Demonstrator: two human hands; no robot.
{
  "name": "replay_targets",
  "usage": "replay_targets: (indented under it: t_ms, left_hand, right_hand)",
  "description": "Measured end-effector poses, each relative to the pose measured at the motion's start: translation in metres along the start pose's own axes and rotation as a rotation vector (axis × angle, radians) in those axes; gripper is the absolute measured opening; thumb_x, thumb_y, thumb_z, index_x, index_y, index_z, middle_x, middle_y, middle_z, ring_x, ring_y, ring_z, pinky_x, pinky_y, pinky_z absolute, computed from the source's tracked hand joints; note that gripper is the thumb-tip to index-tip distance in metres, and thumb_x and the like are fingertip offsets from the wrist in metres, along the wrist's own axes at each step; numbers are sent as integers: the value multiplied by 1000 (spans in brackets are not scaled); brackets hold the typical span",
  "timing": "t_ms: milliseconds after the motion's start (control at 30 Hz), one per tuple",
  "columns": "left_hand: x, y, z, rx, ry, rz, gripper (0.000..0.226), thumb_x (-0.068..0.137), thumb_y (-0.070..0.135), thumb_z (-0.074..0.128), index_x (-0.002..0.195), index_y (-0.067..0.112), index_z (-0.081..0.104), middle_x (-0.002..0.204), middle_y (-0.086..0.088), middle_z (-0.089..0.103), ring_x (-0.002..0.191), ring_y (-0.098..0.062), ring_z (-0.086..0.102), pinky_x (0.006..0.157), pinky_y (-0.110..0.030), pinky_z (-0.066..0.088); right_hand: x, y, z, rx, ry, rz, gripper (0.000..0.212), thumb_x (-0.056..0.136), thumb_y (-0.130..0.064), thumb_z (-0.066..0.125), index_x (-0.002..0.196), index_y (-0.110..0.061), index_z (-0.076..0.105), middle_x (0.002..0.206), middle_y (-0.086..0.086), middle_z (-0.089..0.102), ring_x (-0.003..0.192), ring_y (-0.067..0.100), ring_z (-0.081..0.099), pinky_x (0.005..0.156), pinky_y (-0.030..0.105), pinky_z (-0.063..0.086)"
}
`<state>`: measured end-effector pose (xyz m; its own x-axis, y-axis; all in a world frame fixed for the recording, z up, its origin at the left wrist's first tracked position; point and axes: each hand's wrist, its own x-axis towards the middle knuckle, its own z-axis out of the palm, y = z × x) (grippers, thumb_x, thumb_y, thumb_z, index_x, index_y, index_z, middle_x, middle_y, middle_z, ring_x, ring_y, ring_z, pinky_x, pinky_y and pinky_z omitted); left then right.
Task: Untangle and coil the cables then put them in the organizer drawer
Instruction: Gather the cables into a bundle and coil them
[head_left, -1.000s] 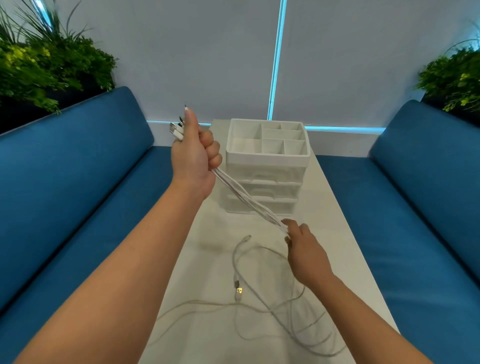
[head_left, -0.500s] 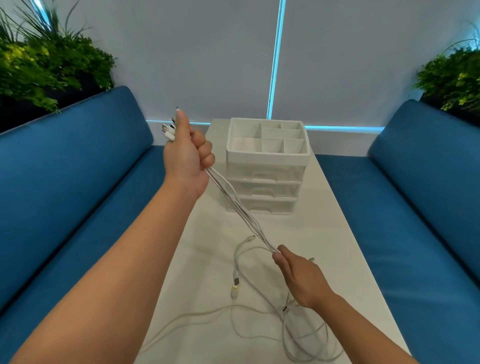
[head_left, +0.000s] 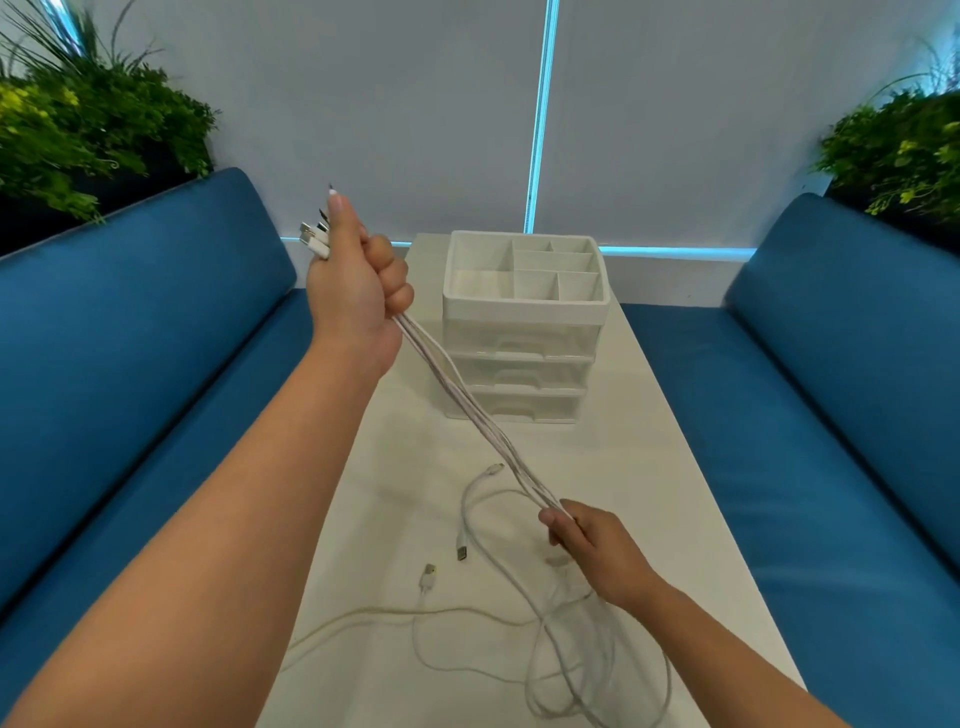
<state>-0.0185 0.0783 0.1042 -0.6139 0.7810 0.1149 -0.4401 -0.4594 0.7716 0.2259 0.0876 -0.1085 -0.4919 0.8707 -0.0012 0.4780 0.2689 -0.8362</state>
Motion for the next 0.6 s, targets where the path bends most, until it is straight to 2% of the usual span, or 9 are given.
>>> replay_targets:
  t_ms: [67,133,233,300,333,367,433,500,600]
  left_hand:
    - [-1,0,1,4,-19,-1,41,101,46,46,68,24,37,57,7,24,47,-8,15,40,-22,15]
    - [-5,-7,1,40,-46,-3,43,101,47,46,66,25,33,57,7,21,48,-8,14,39,-22,15]
    - [-13,-20,1,93,-77,-25,42,101,47,46,68,25,31,58,6,20,48,-9,13,40,-22,14]
    - [-17,-25,4,128,-99,-39,42,101,48,45,69,26,30,59,6,19,48,-9,13,40,-23,13]
    - [-19,-27,6,152,-114,-45,42,101,49,45,69,26,29,58,6,19,48,-9,13,40,-23,14]
    - [-21,-30,8,173,-130,-53,43,101,49,45,68,26,29,56,6,20,47,-9,14,40,-23,15]
    - [-27,-36,13,207,-160,-66,46,101,50,44,64,26,30,53,8,23,44,-7,17,38,-21,17]
    - [-34,-44,20,233,-191,-77,47,101,49,43,61,25,32,51,8,24,43,-7,18,39,-21,17]
    - [-43,-51,29,239,-240,-128,54,101,50,43,52,28,37,50,7,24,42,-8,17,40,-23,13]
  right_hand:
    - [-3,5,-2,-94,53,39,73,80,-80,24,67,-16,55,60,-9,55,58,4,50,65,28,42]
    - [-3,0,-5,-183,0,132,79,83,-81,16,69,-15,56,58,-10,54,60,4,51,63,23,40]
    - [2,-5,-9,-309,-100,271,80,84,-78,18,78,-13,64,65,-11,58,68,5,54,71,23,38]
    - [7,-6,-16,-399,-139,225,79,78,-85,22,73,-19,65,67,-14,60,77,7,57,82,29,36]
    - [11,-8,-20,-429,-145,212,69,78,-84,31,81,-25,66,80,-14,63,90,11,58,89,33,34]
    - [15,-13,-23,-411,-160,207,56,80,-77,45,103,-29,64,103,-11,64,108,15,54,98,36,31]
    - [22,-35,-28,-230,-143,134,74,75,-60,67,139,-33,42,139,-8,48,134,19,38,112,39,25]
    - [29,-75,-33,26,-79,-48,85,70,-53,71,143,-33,34,144,-12,43,135,11,37,112,36,31]
    - [39,-137,-40,237,-106,-228,53,87,-41,66,133,-23,47,128,-10,59,118,5,55,102,29,44]
